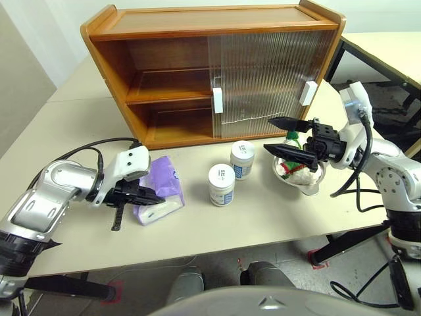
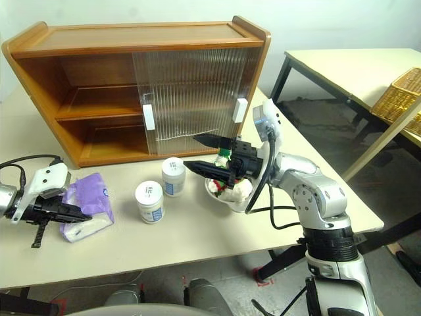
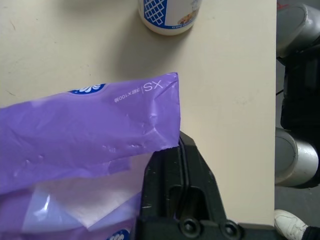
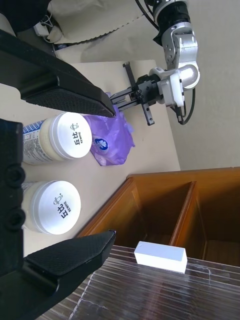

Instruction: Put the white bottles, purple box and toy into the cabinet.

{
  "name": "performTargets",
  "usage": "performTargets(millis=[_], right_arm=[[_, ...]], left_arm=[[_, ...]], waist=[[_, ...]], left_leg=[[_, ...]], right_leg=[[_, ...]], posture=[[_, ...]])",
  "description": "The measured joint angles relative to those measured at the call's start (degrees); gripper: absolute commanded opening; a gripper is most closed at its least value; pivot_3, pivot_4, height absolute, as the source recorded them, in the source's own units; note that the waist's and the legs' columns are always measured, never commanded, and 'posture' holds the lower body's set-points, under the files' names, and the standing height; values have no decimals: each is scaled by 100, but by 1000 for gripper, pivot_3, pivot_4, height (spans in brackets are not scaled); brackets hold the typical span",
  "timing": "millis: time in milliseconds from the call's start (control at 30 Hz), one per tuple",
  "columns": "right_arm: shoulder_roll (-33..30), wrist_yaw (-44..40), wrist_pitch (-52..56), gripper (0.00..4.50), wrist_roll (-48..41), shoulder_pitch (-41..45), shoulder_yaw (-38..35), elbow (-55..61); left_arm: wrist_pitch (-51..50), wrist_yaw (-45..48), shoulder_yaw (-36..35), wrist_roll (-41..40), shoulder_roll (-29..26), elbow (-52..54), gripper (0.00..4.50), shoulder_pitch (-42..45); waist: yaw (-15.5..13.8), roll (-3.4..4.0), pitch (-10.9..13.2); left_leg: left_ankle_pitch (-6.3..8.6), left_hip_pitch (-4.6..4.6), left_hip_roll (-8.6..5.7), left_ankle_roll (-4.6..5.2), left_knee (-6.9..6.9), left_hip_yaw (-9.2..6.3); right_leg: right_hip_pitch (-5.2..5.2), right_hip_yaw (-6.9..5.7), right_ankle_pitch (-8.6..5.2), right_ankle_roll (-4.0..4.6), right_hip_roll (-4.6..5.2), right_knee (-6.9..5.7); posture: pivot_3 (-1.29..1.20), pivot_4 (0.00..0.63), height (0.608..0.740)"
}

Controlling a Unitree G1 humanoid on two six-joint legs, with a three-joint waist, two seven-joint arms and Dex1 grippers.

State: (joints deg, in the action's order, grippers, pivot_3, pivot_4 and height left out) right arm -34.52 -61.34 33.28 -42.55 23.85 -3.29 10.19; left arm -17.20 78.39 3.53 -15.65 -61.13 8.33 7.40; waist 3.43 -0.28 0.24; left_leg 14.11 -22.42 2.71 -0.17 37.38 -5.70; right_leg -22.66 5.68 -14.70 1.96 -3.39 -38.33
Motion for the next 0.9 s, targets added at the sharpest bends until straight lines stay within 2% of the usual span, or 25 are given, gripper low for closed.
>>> performTargets(millis=[267, 600, 900], right_arm=[[9, -4, -52, 4500, 41, 2, 0, -84], [114, -10, -120, 4500, 91, 13, 11, -169], [188, -46, -124, 4500, 161, 64, 48, -196]], left_arm=[[-22, 400, -1, -96, -107, -25, 54, 508], [74, 1249, 17, -270, -251, -329, 54, 2039], [627, 1361, 829, -474, -564, -1053, 54, 3473]], waist=[[-1, 0, 0], [-4, 2, 0], [-7, 3, 0]], left_leg=[[0, -2, 0, 0, 0, -6], [0, -5, 1, 1, 3, -10], [-4, -19, 12, 6, 15, -29]], right_leg=[[-1, 4, 2, 5, 1, 1], [-1, 4, 8, -4, 0, 6], [-3, 6, 17, -23, 1, 10]], posture=[[-106, 0, 740], [-98, 0, 740], [-97, 0, 740]])
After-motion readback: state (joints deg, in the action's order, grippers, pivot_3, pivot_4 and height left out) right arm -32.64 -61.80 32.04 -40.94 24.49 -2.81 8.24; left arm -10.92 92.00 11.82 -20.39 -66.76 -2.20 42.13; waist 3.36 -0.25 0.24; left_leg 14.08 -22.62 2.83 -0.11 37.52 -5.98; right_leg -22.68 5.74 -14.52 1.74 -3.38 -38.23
